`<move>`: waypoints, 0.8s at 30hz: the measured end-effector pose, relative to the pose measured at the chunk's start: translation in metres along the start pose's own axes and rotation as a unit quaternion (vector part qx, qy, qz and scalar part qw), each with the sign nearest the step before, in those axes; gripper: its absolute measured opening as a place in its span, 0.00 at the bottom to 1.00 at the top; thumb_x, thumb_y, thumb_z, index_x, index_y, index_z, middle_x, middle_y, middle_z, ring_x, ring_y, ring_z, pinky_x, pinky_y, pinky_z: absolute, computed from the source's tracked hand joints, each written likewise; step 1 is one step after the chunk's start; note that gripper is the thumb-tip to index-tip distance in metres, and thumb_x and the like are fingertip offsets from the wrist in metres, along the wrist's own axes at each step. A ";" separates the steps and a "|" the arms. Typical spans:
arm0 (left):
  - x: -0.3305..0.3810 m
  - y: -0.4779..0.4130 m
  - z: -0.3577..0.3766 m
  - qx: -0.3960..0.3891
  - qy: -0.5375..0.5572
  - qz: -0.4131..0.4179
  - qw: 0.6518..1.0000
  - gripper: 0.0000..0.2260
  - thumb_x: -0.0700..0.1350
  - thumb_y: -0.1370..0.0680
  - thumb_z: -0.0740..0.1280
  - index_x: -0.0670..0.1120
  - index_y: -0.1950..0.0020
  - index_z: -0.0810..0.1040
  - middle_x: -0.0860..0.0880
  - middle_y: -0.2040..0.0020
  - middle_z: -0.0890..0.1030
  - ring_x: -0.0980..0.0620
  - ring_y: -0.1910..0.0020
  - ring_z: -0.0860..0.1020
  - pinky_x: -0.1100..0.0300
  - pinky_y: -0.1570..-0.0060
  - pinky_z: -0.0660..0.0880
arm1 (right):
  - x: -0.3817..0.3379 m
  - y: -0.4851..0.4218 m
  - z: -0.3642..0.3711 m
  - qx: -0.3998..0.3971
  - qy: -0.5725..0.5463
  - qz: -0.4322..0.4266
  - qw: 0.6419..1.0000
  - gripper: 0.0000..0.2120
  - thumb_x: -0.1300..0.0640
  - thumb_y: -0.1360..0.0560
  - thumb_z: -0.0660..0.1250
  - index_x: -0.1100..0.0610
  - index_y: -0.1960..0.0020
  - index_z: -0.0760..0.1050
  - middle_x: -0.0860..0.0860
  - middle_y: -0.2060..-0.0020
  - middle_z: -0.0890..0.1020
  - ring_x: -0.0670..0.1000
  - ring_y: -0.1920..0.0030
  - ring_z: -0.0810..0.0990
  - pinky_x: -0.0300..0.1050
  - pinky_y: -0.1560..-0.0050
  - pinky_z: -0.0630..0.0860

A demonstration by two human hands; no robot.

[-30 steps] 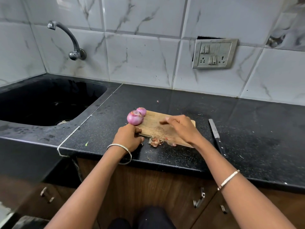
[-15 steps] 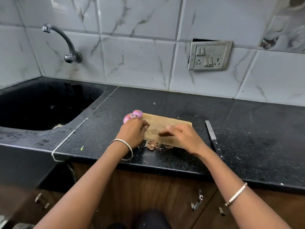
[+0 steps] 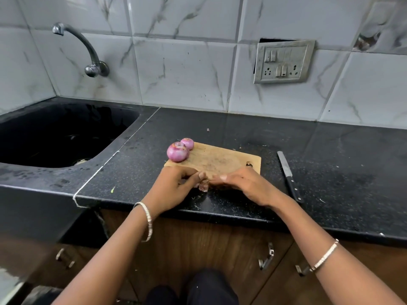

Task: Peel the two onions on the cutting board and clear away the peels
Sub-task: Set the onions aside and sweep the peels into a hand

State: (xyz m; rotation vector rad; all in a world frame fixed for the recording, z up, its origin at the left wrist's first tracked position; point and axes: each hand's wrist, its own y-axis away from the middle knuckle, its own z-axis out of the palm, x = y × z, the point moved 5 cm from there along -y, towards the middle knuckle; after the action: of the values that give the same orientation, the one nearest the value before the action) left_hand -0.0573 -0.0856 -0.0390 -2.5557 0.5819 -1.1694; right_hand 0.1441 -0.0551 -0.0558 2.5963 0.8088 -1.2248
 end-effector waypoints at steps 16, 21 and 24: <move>-0.008 0.046 -0.011 0.149 0.463 -0.254 0.836 0.13 0.46 0.15 0.63 0.38 0.42 0.83 0.39 0.48 0.86 0.44 0.47 0.86 0.51 0.43 0.82 | 0.001 -0.022 0.008 -0.019 0.266 0.025 0.963 0.32 0.39 0.18 0.43 0.52 0.19 0.58 0.49 0.20 0.59 0.44 0.20 0.51 0.44 0.20 0.44; -0.004 0.063 -0.005 0.140 0.583 -0.313 0.737 0.14 0.46 0.16 0.62 0.37 0.44 0.82 0.38 0.48 0.86 0.44 0.48 0.86 0.55 0.49 0.84 | -0.005 -0.016 0.021 -0.035 0.273 0.000 0.962 0.28 0.43 0.15 0.46 0.55 0.19 0.56 0.50 0.20 0.56 0.45 0.20 0.50 0.41 0.21 0.43; -0.004 0.076 0.003 0.124 0.606 -0.340 0.708 0.15 0.47 0.15 0.61 0.37 0.46 0.82 0.39 0.51 0.86 0.45 0.52 0.87 0.56 0.53 0.84 | -0.011 -0.002 0.037 -0.036 0.257 -0.030 0.965 0.32 0.40 0.17 0.44 0.55 0.19 0.55 0.48 0.20 0.54 0.43 0.20 0.48 0.43 0.20 0.43</move>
State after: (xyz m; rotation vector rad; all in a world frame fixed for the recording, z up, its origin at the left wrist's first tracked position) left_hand -0.0762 -0.1507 -0.0739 -1.4028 -0.4109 -2.9018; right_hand 0.1122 -0.0712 -0.0716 2.8800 0.9941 -0.5091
